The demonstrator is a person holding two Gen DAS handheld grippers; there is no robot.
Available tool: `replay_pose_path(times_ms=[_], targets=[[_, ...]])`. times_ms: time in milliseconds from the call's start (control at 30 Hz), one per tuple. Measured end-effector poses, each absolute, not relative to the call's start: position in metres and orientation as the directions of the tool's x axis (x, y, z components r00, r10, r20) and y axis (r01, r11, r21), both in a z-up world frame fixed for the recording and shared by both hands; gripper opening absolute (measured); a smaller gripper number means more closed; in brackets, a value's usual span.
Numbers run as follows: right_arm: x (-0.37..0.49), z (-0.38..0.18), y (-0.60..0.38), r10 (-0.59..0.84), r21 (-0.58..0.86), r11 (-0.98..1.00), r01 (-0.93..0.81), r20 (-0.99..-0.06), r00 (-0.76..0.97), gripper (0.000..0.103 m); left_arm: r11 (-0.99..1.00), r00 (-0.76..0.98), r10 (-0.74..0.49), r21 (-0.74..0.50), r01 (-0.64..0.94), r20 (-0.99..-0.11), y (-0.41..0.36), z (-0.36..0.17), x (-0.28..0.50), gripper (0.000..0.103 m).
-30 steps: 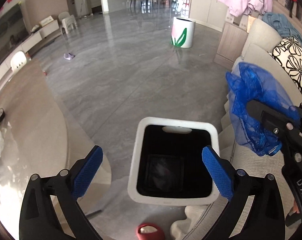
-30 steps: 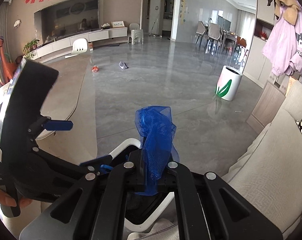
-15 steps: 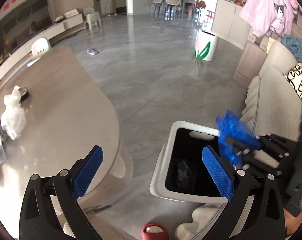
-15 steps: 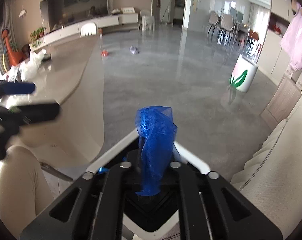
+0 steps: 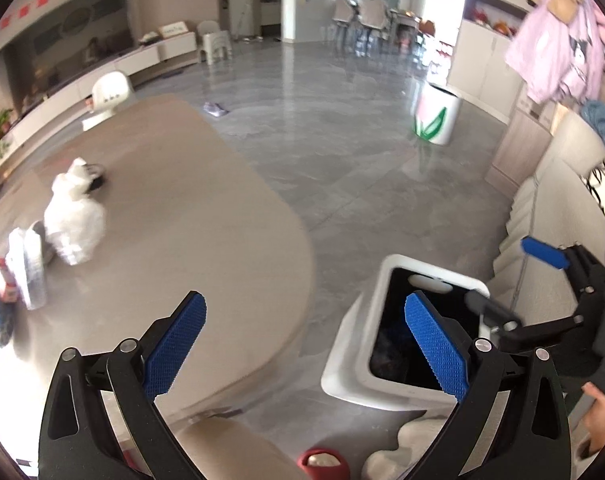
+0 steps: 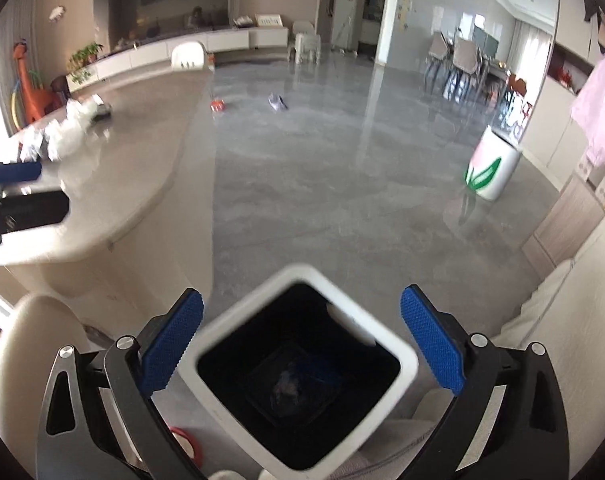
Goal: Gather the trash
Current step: 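Return both tools to the table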
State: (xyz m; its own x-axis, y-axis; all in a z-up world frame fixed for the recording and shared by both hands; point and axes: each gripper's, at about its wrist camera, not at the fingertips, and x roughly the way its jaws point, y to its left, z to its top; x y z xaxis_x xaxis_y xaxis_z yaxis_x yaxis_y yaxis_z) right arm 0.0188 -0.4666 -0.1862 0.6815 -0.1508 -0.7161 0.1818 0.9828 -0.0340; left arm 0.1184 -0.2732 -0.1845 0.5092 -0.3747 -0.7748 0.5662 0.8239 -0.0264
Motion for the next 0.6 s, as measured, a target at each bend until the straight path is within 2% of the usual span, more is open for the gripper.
replay_pose_path(times_ms=[333, 600], targets=[[0.058, -0.118, -0.390, -0.027, -0.053, 0.999, -0.005, -0.583, 0.812, 0.098, 0.923, 0.622, -0.285, -0.035, 0.382, -0.729, -0.173, -0.159, 0.145, 0.098], [0.101, -0.095, -0.308, 0.123, -0.080, 0.978, -0.193, -0.528, 0.841, 0.098, 0.980, 0.691, -0.171, -0.047, 0.194, -0.703, -0.074, -0.150, 0.171, 0.098]])
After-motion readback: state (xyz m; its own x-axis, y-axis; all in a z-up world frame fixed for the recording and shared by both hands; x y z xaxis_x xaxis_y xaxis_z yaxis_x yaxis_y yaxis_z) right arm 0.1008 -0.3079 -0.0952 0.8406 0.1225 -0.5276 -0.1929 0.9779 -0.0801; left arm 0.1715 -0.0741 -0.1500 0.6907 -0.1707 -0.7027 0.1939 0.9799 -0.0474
